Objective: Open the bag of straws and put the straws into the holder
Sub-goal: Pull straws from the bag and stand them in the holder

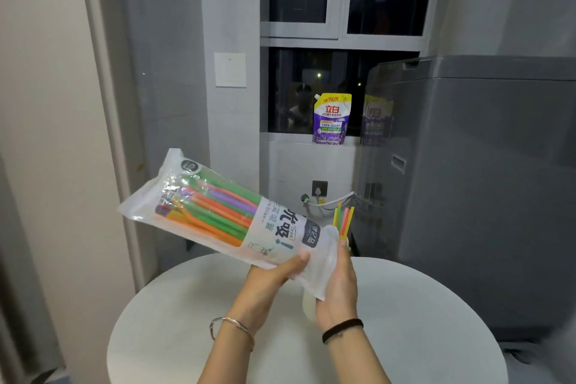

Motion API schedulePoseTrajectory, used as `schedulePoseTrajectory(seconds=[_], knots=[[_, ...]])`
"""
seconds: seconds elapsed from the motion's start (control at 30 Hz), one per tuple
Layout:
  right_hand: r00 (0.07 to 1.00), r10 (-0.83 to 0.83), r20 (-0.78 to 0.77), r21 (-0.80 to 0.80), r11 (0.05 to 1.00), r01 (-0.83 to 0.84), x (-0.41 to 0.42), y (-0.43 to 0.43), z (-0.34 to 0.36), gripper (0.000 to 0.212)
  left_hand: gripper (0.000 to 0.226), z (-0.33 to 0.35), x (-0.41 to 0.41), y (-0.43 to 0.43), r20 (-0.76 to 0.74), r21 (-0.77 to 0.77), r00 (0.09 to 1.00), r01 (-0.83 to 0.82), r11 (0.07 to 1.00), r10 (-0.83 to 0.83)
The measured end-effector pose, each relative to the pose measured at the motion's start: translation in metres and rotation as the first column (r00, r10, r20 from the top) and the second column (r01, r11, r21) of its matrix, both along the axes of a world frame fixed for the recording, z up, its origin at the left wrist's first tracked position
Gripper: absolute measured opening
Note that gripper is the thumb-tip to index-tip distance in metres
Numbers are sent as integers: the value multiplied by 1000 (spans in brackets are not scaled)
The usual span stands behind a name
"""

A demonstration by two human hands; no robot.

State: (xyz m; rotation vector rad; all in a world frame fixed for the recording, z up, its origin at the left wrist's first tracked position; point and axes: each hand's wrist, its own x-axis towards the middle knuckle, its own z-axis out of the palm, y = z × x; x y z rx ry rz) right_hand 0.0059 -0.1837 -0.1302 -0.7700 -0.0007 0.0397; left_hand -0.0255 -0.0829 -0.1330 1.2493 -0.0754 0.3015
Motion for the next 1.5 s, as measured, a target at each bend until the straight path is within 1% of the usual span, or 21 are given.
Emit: schedulePoseTrajectory(seconds=[0.07,0.1,0.17,0.23,0.37,0.43,0.53,0.6,0.67,0.8,0.93,1.0,1.07,1.1,1.2,1.23,1.3,1.37,1.4,1.47,1.5], knots=[[994,-104,-26,-41,994,102,-4,7,-1,27,46,6,-5,3,17,-118,999,53,992,-51],[989,-148,-27,-62,987,146,-6,11,0,24,46,9,-7,3,33,-192,999,47,980,-41],[981,-195,4,-80,977,195,-7,15,0,24,54,12,-9,-2,55,-323,998,-9,946,28],[977,-209,32,-96,973,212,-7,17,0,21,61,13,-11,-10,48,-415,994,-65,907,93],[983,-175,63,-131,975,182,-12,20,0,11,65,8,-14,-15,-59,-496,982,-184,849,178],[979,-180,93,-165,967,194,-14,18,0,11,65,4,-13,-13,-123,-557,970,-244,794,212],[958,-200,204,-233,941,246,-15,12,2,10,51,-1,-10,-12,-199,-649,958,-286,705,205],[935,-205,290,-307,905,293,-15,7,2,10,49,-3,-9,-11,-223,-684,957,-288,670,184],[932,-199,303,-310,905,293,-12,0,4,10,50,-4,-9,-7,-231,-712,957,-290,639,177],[962,-155,224,-162,968,194,-6,-13,11,6,47,-8,-8,1,-254,-735,951,-307,604,174],[988,29,152,-127,992,-10,-4,-10,11,22,48,-12,-4,-9,-267,-709,952,-299,638,149],[986,84,145,-156,986,-60,-4,-10,7,32,48,-13,-4,-13,-277,-701,950,-304,645,146],[983,72,171,-224,974,-32,-3,-13,6,31,48,-13,-4,-11,-286,-706,947,-311,636,146],[981,42,190,-232,973,3,-1,-16,6,28,48,-13,-4,-9,-291,-712,946,-316,628,146],[973,-34,228,-121,991,63,4,-27,11,20,47,-14,-3,-4,-296,-728,945,-317,607,139],[974,-32,226,-86,995,53,5,-28,11,18,46,-13,-4,-5,-296,-730,946,-312,608,131],[976,13,217,-101,995,9,4,-26,11,17,41,-13,-3,-9,-290,-732,951,-290,616,103],[976,97,196,-194,979,-58,3,-21,7,34,33,-14,-4,-15,-286,-726,956,-263,635,69],[976,129,175,-236,968,-86,3,-18,6,37,27,-14,-3,-18,-283,-720,957,-252,647,58],[981,132,140,-260,961,-92,2,-17,6,34,15,-16,-2,-20,-282,-717,958,-244,653,48],[985,105,139,-232,970,-71,3,-19,6,33,12,-17,-2,-19,-283,-722,958,-246,646,49]])
